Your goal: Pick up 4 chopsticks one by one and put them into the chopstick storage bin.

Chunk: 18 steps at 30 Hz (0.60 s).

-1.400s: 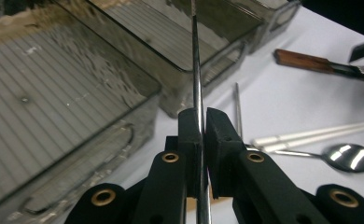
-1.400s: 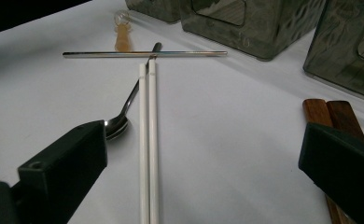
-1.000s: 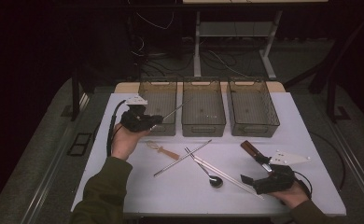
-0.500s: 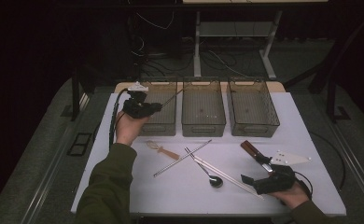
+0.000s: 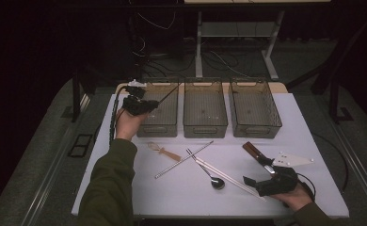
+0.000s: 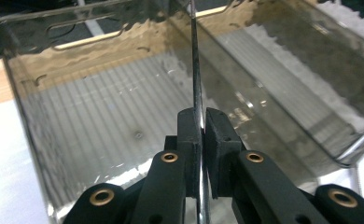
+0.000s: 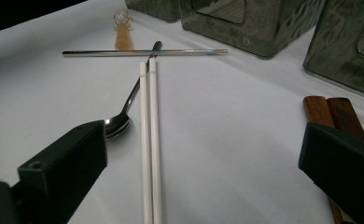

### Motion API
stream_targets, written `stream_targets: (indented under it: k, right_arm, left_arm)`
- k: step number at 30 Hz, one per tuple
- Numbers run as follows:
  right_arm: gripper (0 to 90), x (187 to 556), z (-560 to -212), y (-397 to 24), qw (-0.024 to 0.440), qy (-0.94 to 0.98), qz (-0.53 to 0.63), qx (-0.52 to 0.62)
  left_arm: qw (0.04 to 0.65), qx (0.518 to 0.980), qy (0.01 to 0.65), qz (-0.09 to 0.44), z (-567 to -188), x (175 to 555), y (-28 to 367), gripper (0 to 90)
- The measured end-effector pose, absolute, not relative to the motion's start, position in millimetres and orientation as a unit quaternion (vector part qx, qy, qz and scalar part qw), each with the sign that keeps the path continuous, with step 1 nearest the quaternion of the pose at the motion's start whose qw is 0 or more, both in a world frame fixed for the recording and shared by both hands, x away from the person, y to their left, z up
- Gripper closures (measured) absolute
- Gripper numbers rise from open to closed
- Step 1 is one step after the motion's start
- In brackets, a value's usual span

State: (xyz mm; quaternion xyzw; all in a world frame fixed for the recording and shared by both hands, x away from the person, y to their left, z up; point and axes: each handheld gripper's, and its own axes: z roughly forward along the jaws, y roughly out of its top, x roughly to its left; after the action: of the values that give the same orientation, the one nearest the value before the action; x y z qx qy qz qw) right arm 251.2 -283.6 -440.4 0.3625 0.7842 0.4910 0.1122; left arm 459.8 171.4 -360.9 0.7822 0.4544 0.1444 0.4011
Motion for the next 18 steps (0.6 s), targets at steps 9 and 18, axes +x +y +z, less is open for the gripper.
stream_targets:
  k: [9,18]
  right_arm:
    - [1.3,251,-440,-284,0.113,0.783,0.492,0.364]
    - [1.3,252,-440,-285,0.112,0.781,0.494,0.365]
  left_arm:
    - [0.38,0.783,0.468,0.155,-370,473,176,84.7]
    - [0.345,0.789,0.484,0.152,-384,484,176,84.7]
